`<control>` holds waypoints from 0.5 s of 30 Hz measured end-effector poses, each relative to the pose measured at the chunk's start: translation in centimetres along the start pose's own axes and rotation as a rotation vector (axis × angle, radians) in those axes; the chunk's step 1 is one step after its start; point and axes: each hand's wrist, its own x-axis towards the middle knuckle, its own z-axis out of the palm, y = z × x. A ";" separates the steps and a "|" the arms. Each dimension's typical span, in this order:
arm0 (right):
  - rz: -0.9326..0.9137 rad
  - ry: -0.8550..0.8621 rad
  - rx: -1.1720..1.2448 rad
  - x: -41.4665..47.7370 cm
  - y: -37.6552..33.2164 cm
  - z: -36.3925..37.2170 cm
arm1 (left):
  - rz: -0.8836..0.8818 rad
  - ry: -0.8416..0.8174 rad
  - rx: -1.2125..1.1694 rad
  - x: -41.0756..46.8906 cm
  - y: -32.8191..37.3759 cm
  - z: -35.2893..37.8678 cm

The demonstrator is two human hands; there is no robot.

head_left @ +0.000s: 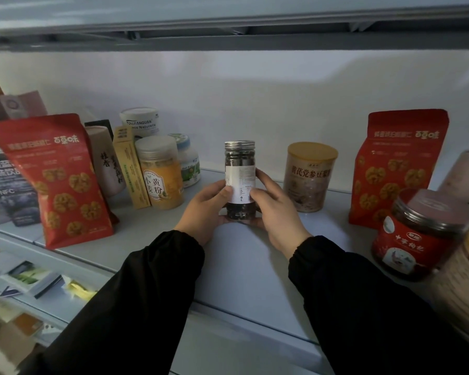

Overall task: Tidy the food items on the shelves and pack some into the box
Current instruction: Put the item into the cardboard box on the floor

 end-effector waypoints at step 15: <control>-0.094 0.007 -0.141 -0.5 0.1 0.0 | -0.046 0.068 -0.064 0.2 0.0 0.0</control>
